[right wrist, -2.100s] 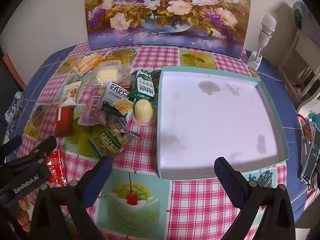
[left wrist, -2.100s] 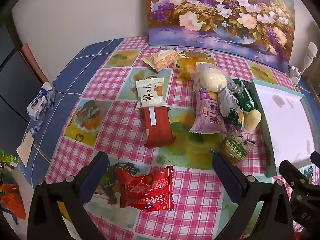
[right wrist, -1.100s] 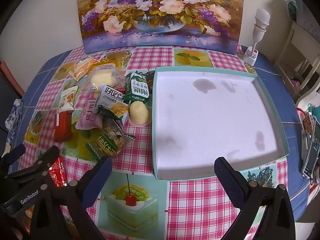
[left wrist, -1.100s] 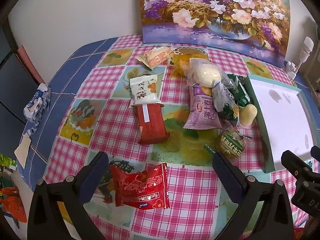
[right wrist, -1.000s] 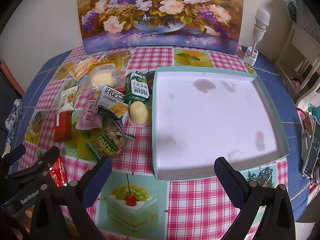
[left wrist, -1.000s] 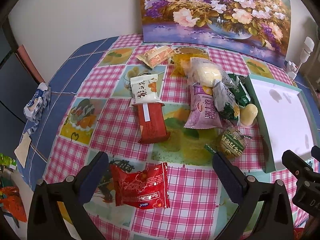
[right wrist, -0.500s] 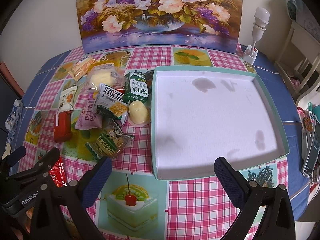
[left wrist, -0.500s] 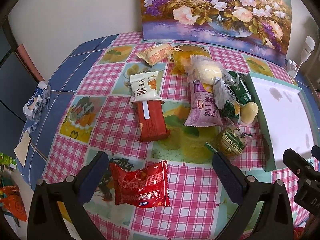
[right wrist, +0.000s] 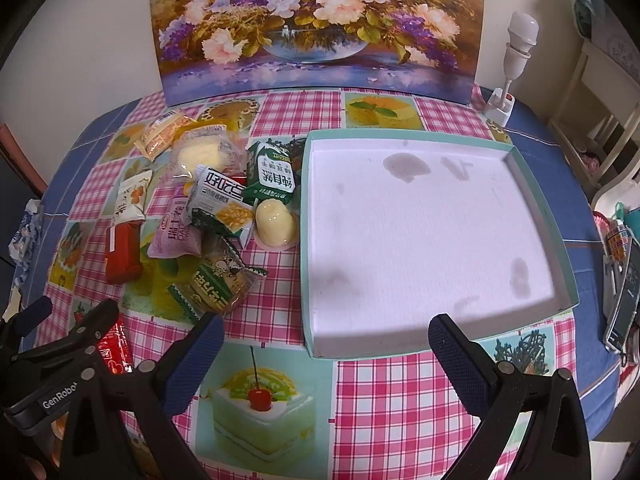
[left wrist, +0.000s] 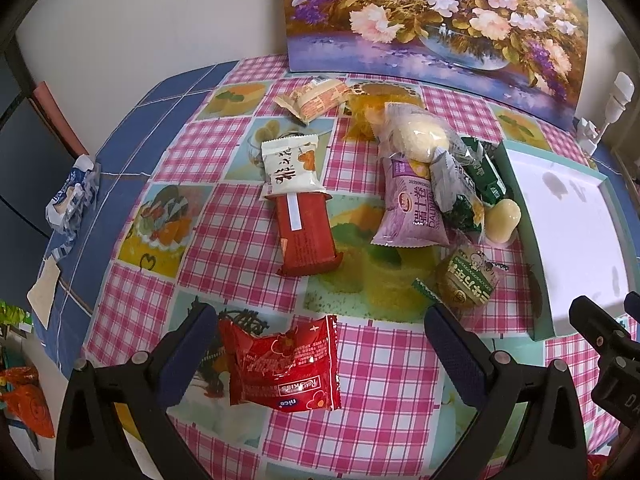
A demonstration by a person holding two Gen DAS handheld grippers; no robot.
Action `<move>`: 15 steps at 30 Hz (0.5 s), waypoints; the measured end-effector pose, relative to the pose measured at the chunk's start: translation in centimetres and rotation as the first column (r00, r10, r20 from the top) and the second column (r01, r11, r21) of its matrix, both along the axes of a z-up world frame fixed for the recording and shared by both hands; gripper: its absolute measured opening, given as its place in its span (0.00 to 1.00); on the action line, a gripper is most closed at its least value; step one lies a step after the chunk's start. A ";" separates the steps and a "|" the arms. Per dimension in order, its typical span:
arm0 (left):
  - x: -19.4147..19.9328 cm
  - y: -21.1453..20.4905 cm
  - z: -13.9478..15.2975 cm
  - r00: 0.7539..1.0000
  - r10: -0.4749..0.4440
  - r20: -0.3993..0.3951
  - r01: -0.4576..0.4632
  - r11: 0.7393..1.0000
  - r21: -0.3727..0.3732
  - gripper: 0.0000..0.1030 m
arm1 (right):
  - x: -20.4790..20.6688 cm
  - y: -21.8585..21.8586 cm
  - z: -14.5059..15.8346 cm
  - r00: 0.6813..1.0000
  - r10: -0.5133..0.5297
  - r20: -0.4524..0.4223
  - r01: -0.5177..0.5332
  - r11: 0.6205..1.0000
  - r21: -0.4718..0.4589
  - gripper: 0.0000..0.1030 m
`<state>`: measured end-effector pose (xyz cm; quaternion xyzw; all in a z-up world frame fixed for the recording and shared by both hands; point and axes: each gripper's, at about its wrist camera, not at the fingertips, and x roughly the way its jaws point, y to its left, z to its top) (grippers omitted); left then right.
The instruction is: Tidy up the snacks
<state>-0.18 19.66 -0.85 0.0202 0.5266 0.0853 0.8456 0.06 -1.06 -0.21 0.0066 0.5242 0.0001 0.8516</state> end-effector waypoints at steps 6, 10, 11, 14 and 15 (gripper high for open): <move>0.0 0.2 -0.2 1.000 0.005 -0.015 -0.005 1.000 -0.007 1.00 | 0.1 0.0 0.0 1.000 0.001 -0.006 -0.001 1.000 -0.001 1.00; 0.0 0.3 -0.3 1.000 0.006 -0.021 -0.007 1.000 -0.014 1.00 | 0.1 0.0 0.0 1.000 0.001 -0.007 -0.001 1.000 -0.001 1.00; 0.0 0.3 -0.3 1.000 0.007 -0.021 -0.007 1.000 -0.016 1.00 | 0.1 0.1 0.0 1.000 0.000 -0.007 0.000 1.000 -0.001 1.00; 0.0 0.4 -0.2 1.000 0.008 -0.022 -0.009 1.000 -0.026 1.00 | 0.1 0.1 0.0 1.000 0.001 -0.007 -0.001 1.000 -0.002 1.00; 0.0 0.4 -0.2 1.000 0.008 -0.023 -0.009 1.000 -0.028 1.00 | 0.1 0.1 0.0 1.000 0.001 -0.007 -0.001 1.000 -0.002 1.00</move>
